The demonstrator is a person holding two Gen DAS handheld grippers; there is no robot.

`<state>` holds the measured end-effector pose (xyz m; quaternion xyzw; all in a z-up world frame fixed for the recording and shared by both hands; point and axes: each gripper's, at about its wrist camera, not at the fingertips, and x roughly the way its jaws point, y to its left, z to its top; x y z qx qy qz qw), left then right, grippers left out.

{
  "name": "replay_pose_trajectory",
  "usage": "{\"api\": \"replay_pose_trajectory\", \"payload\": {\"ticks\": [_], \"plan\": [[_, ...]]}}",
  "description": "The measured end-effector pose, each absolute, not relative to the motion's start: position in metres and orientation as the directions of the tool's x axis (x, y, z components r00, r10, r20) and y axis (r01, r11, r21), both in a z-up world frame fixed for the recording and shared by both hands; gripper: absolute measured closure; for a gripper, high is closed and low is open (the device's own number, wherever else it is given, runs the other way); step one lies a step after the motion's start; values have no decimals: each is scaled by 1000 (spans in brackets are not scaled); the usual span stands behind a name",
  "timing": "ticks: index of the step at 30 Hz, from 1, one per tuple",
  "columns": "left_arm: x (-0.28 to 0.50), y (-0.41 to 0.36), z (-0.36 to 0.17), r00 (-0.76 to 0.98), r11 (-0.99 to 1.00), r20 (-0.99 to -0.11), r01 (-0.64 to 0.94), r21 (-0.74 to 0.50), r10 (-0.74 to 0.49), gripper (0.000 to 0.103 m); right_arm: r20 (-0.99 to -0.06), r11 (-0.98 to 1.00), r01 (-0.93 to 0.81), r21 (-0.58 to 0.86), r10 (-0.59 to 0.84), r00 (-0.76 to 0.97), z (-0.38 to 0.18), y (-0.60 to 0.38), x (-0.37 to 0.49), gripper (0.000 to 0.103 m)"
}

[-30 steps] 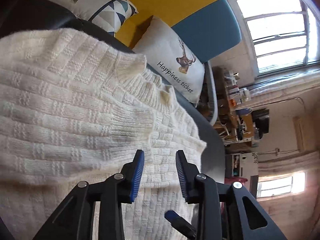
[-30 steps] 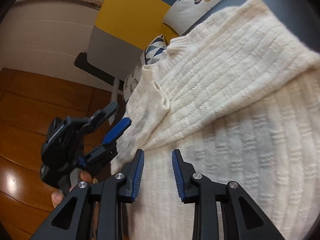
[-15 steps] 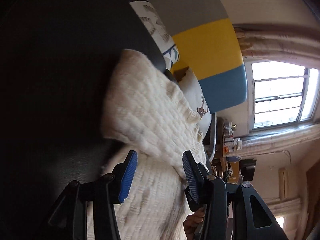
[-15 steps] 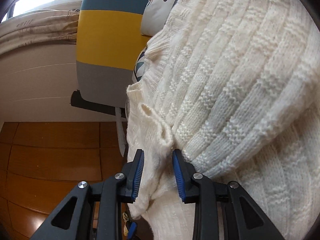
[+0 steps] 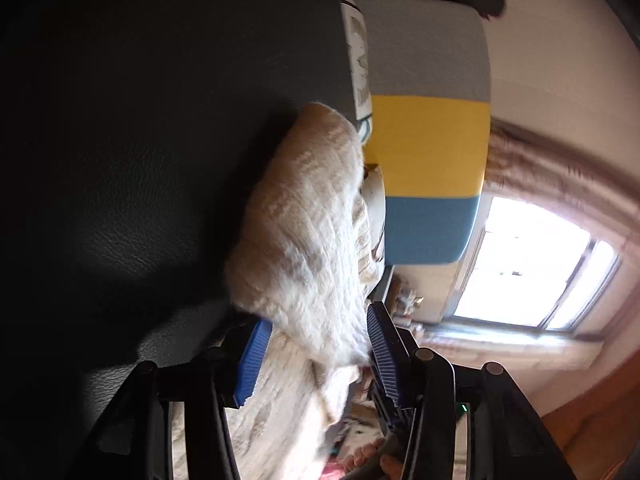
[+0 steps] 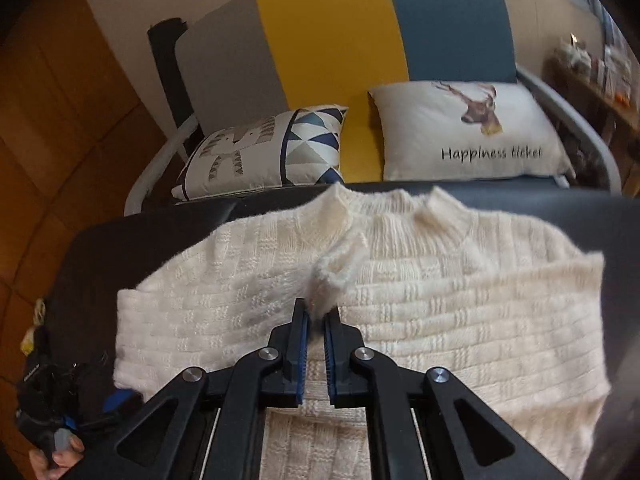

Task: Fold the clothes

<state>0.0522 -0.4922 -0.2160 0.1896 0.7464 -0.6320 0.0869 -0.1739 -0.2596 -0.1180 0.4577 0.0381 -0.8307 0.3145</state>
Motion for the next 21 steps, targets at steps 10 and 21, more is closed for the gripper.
{"api": "replay_pose_trajectory", "payload": {"ticks": [10,21], "plan": [[34,-494,-207,-911,92,-376,395,-914,171,52,-790,-785,432,444,-571,-225,-201,-227,-181,97],[28,-499,-202,-897,52,-411,424,-904,164,50,-707,-705,372,604,-689,-158,-207,-221,-187,92]]}}
